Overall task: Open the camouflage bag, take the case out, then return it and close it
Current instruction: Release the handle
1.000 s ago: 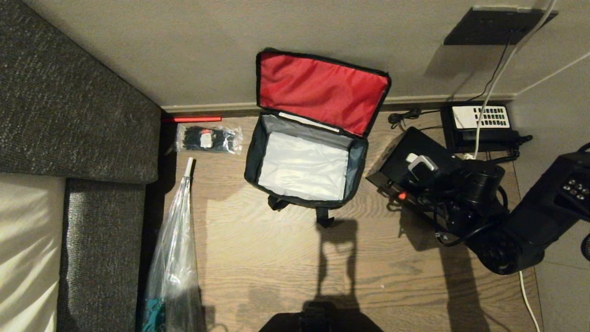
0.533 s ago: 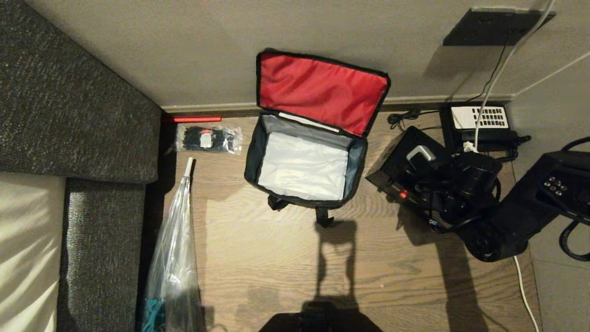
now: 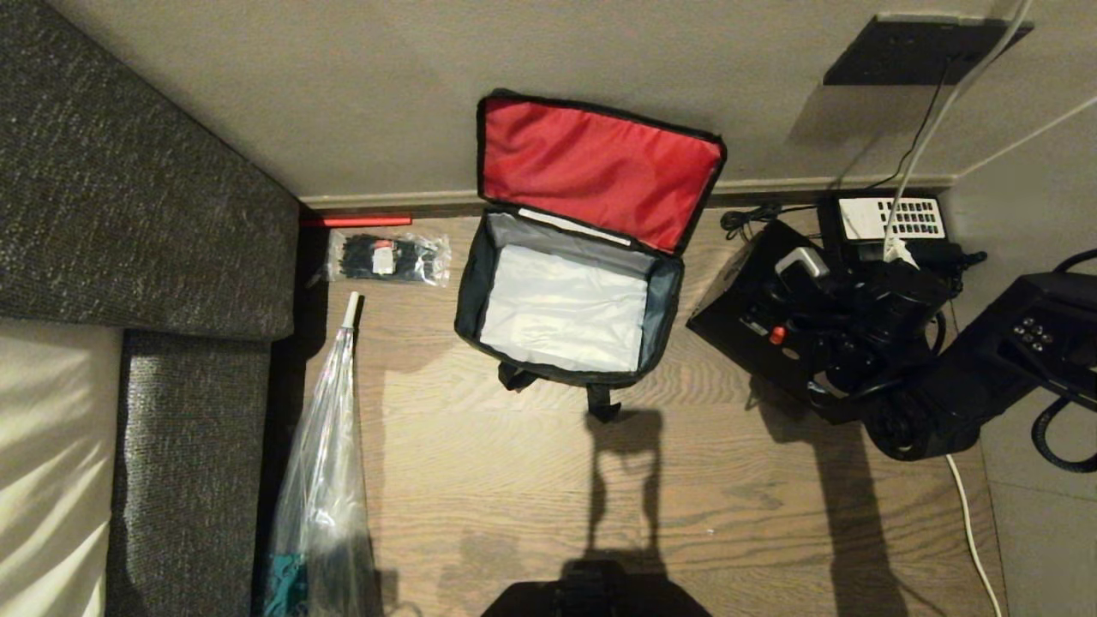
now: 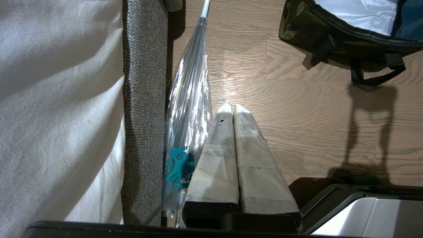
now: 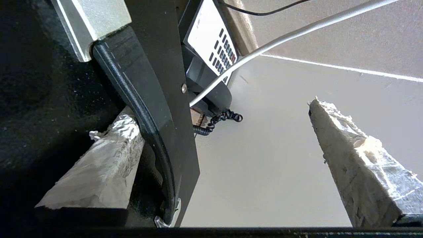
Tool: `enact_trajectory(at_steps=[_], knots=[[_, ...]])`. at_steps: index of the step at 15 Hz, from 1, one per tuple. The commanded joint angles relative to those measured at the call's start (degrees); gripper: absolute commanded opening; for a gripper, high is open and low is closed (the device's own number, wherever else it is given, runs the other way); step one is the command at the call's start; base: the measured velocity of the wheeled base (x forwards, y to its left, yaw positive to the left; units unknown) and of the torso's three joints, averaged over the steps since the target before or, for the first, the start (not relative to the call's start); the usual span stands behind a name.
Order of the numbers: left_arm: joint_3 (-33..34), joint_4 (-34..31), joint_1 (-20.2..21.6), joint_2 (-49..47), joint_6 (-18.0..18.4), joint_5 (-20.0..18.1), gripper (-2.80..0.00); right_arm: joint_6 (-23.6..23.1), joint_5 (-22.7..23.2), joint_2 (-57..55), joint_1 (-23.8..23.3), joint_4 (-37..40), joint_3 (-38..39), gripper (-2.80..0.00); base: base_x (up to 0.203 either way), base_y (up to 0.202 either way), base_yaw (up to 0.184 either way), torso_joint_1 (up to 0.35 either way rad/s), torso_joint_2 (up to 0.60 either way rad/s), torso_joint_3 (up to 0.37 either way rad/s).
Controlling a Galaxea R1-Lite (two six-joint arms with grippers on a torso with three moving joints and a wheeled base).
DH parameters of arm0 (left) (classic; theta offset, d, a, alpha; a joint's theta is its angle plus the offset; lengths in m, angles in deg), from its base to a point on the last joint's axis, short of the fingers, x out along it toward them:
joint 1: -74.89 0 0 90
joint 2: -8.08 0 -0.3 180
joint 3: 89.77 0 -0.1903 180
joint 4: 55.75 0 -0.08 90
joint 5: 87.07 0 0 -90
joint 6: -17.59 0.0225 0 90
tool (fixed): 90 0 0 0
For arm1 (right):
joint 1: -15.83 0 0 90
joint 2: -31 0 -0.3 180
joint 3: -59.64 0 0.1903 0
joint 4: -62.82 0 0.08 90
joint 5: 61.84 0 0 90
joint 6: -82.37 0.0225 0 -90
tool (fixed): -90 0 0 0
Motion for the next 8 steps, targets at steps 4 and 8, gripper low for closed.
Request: enact_trajectory(at_steps=[4, 8], knots=[[0.18, -0.02, 0.04, 0.2, -0.04, 0.02, -2.8, -1.56, 0.18, -1.71, -1.61, -0.48, -1.94, 0.0, 0.0, 0.0, 0.0, 0.0, 0.0, 0.0], [0.18, -0.02, 0.04, 0.11, -0.04, 0.02, -2.8, -1.67, 0.33, -2.06, -2.25, 0.01, -2.73, 0.0, 0.0, 0.0, 0.0, 0.0, 0.0, 0.0]])
